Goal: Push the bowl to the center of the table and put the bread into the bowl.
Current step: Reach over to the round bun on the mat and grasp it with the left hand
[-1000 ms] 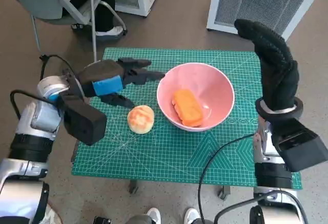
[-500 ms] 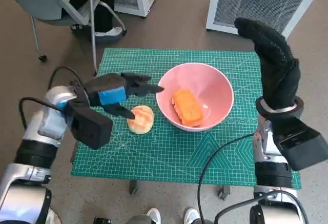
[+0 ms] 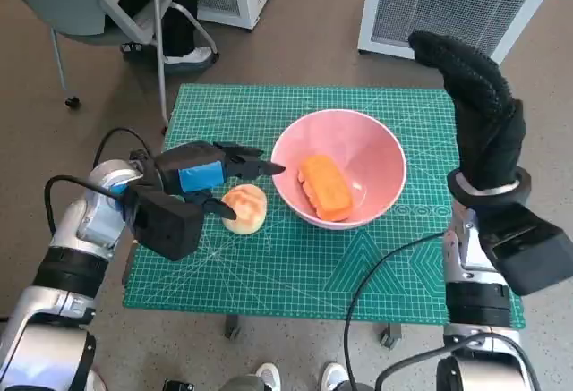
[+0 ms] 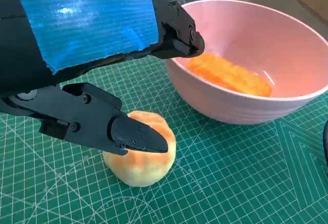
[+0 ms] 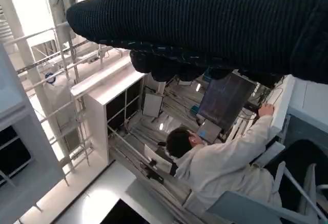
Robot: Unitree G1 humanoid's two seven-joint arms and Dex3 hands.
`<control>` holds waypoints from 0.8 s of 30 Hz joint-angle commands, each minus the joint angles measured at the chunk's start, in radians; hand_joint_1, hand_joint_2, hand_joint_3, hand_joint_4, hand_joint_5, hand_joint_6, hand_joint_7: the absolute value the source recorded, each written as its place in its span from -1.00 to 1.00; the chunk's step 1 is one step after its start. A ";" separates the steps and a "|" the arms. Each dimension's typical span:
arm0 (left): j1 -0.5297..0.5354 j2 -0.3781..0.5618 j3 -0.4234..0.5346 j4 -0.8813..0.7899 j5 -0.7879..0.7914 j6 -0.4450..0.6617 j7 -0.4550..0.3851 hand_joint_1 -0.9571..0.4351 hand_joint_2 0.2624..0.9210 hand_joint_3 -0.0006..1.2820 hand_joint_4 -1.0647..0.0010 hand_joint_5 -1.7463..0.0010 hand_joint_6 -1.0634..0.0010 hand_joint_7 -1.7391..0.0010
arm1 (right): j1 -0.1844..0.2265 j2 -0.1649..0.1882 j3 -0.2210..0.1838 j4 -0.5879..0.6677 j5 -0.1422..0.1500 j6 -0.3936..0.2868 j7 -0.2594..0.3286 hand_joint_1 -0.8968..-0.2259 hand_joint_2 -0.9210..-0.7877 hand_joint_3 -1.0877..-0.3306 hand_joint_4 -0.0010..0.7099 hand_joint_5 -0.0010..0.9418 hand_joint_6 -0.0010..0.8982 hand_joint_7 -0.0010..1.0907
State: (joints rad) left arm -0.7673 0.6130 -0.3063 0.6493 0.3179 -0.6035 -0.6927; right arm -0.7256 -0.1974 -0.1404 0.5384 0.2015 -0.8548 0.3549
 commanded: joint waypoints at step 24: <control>0.058 0.018 0.070 0.013 -0.021 -0.129 0.098 0.05 0.64 -1.00 0.23 0.98 0.07 0.97 | 0.019 0.000 0.000 0.008 -0.014 -0.004 -0.008 -0.14 -1.00 -0.11 -0.03 -0.99 -0.85 0.12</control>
State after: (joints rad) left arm -0.7324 0.6199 -0.2498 0.6699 0.3002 -0.7140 -0.6163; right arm -0.7255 -0.1966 -0.1404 0.5387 0.1916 -0.8698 0.3538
